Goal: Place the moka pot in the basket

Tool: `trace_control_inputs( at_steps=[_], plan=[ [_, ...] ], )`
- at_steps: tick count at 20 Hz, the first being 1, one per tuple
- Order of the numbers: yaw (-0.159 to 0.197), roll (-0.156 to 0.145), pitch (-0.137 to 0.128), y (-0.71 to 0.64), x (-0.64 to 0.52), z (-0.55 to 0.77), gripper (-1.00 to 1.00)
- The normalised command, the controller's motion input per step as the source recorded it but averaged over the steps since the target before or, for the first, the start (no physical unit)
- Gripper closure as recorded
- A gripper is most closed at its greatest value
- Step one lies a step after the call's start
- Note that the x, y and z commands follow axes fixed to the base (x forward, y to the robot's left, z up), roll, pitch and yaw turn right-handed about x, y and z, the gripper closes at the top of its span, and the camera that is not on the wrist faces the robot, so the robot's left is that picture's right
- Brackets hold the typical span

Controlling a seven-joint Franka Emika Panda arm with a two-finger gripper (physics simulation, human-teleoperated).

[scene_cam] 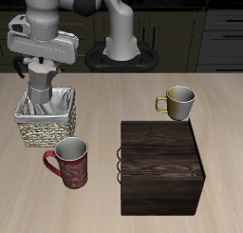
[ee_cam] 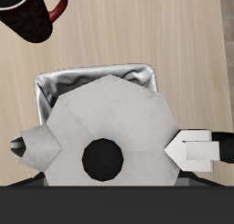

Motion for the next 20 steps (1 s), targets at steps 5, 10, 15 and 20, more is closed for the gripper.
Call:
trace_control_inputs(
  at_steps=[5,10,15,20],
  plan=[
    [0.024,-0.017,0.065,0.1,0.0,-0.41,-1.0],
    [0.018,0.007,0.035,0.07,-0.05,-0.3,-1.0],
    [-0.04,-0.017,0.074,0.04,-0.03,-0.45,-1.0],
    [0.046,0.001,0.032,0.25,-0.03,-0.4,-1.0]
  ],
)
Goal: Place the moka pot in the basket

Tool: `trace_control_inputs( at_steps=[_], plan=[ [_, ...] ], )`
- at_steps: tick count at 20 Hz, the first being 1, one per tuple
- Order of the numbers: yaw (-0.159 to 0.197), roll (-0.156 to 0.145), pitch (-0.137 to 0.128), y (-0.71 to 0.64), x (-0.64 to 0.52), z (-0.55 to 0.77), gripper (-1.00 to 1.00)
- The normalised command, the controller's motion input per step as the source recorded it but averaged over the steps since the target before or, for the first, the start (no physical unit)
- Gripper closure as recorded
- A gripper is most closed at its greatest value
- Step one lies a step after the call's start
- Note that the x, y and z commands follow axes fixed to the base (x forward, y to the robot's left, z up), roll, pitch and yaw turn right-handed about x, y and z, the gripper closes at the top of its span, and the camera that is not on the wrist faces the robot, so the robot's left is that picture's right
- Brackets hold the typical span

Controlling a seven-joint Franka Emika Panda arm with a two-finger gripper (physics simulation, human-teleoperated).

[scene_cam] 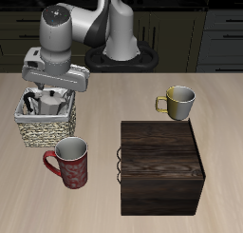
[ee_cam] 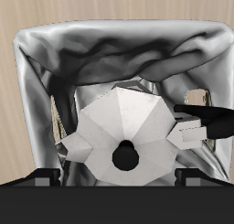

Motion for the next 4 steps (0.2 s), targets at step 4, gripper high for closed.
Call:
trace_control_inputs(
  at_steps=[4],
  plan=[
    [-0.028,0.084,-0.048,0.47,-0.26,0.0,-1.0]
  ],
)
